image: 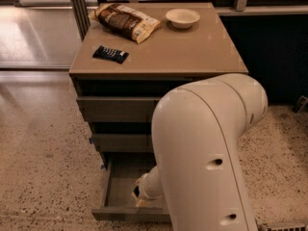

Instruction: Place sponge into bottom drawer

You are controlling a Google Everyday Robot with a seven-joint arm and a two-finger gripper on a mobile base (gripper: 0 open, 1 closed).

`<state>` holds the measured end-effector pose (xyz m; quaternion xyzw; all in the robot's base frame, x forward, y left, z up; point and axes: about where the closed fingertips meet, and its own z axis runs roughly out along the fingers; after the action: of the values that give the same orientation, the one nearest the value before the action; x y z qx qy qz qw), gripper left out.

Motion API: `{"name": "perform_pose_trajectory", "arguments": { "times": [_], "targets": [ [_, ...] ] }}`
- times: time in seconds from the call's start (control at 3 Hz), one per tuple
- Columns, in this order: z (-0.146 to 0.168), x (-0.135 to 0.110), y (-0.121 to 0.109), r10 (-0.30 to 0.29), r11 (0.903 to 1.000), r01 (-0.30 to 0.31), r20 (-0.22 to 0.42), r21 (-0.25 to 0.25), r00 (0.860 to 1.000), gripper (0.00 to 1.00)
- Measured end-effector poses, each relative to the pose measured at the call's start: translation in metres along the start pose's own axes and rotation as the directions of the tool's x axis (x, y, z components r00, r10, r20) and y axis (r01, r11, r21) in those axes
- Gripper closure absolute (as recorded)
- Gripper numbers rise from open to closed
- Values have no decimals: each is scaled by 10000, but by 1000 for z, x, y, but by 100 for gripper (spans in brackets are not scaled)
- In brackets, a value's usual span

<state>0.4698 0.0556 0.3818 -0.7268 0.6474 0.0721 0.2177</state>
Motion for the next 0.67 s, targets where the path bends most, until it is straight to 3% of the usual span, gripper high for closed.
{"name": "perform_pose_trajectory", "arguments": {
  "times": [0.33,0.67],
  "targets": [
    [23,9,3,898,9960,-897,472,-55,9948,100],
    [76,41,-2,2002,9797,-2004,597,-26,9779,100]
  ]
}}
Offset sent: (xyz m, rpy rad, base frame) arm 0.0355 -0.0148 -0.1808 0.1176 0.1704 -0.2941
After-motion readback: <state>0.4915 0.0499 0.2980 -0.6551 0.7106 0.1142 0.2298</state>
